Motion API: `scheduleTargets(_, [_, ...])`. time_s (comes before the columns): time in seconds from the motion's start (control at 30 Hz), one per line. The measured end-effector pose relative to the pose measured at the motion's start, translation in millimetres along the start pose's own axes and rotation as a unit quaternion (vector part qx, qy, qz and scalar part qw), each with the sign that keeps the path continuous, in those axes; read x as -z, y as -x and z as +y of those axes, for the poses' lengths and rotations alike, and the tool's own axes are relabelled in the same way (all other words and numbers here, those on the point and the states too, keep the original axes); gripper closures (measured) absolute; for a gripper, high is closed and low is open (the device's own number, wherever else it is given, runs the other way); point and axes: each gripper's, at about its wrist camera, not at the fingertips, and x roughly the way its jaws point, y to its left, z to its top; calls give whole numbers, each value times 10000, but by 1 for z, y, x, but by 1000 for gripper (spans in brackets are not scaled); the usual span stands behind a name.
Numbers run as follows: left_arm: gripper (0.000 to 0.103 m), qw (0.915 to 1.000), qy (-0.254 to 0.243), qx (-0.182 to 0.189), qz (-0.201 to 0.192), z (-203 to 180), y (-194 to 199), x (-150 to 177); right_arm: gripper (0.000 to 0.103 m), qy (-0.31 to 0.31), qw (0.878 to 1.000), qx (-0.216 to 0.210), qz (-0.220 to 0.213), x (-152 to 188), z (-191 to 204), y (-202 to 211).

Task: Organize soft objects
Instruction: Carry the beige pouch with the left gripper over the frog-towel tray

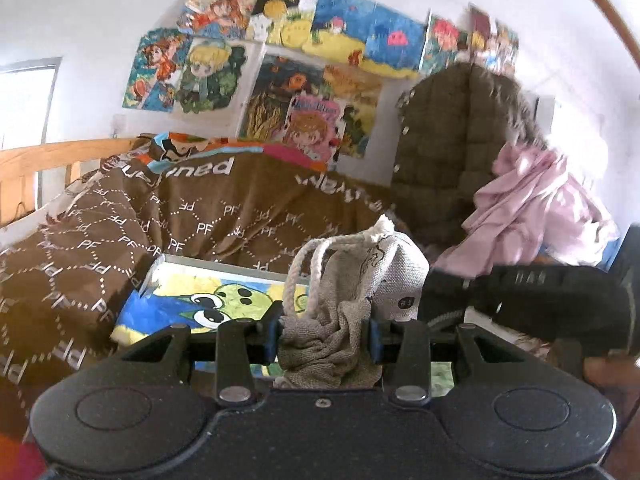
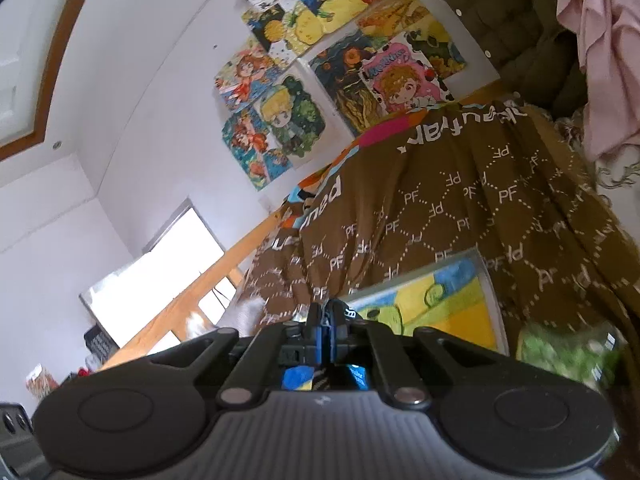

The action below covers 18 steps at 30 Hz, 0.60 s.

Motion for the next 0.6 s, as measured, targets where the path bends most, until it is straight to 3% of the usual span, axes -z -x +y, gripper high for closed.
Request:
scheduleTargets(0.27, [60,9958,650,-345,539,29,-100,-5,99,-177,9995,179,170,-8,-36,-66])
scheduleTargets(0.6, [60,9837,1392,-715,887,52,-181,-8,99,-412,9968,489,481,1,-64,-94])
